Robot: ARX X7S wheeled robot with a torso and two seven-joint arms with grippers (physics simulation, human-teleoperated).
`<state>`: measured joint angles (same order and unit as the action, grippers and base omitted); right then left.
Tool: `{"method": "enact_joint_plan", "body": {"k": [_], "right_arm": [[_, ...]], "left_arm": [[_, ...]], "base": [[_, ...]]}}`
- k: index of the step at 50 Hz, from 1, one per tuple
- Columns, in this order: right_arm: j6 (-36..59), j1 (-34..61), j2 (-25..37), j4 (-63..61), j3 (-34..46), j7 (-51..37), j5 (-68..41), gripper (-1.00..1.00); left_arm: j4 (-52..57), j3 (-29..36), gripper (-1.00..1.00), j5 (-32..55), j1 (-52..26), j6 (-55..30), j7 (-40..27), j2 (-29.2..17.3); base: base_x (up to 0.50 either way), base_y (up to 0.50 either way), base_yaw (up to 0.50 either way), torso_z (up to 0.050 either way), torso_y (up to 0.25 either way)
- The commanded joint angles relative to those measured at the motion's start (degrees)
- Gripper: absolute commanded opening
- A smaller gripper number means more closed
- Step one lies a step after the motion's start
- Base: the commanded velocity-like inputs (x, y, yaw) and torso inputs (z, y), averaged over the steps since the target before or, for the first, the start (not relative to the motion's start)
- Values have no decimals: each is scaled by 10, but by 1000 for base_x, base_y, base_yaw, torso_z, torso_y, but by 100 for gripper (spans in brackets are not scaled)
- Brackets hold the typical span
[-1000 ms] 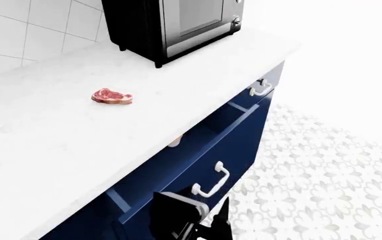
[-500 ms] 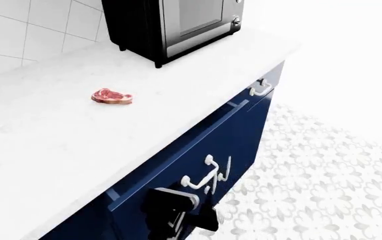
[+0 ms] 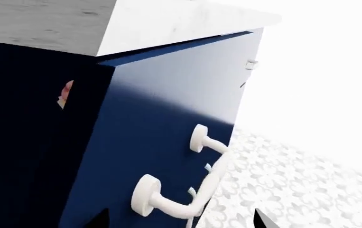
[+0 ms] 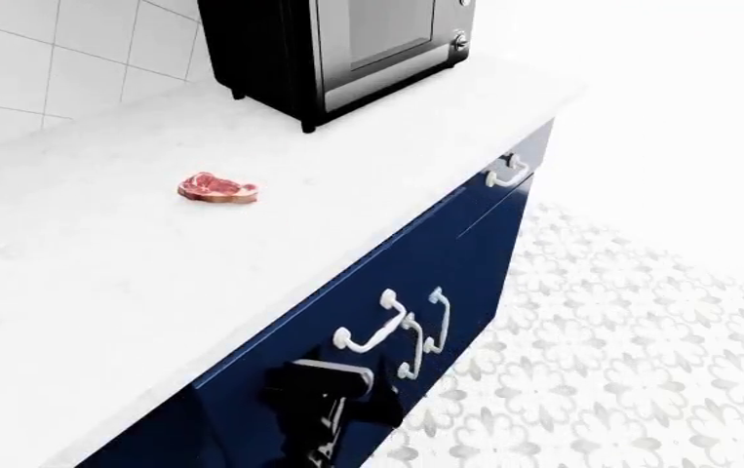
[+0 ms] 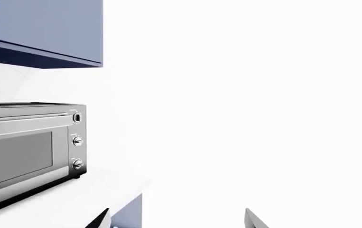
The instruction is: Close the right drawer.
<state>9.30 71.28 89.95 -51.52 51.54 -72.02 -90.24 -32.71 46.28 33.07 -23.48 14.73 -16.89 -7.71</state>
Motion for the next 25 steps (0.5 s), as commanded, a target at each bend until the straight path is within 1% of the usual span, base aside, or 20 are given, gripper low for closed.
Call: {"method": "enact_joint_plan", "body": {"k": [1,7,13,15,19,21,25], "right_arm": [[0,-1,0,1,-2,4,-1,100],[5,2,0,-1,-8,2,-7,100],[-2,-1,0,-1,-6,4,-3,100],[-2,-2,0,0,-6,5,-2,100],[-1,-1,0,0,-8,7,-4,100],[-1,0,0,-2,-10,6,-5,100],[-1,1,0,-5,-12,4,-7,100]], "left_arm": [[-134,-29,100,-2,-33,56,7,28],[-198,-38,100,-3,-54,83,16,44],[-323,-43,100,9,-95,136,39,76],[-353,-5,100,44,-108,155,34,77],[-397,92,100,127,-125,184,14,77],[-403,127,100,161,-131,189,10,77],[-415,174,100,216,-140,193,2,77]], "base": [[0,0,0,0,0],[0,0,0,0,0],[0,0,0,0,0],[0,0,0,0,0],[0,0,0,-2,0],[0,0,0,0,0],[0,0,0,0,0]]}}
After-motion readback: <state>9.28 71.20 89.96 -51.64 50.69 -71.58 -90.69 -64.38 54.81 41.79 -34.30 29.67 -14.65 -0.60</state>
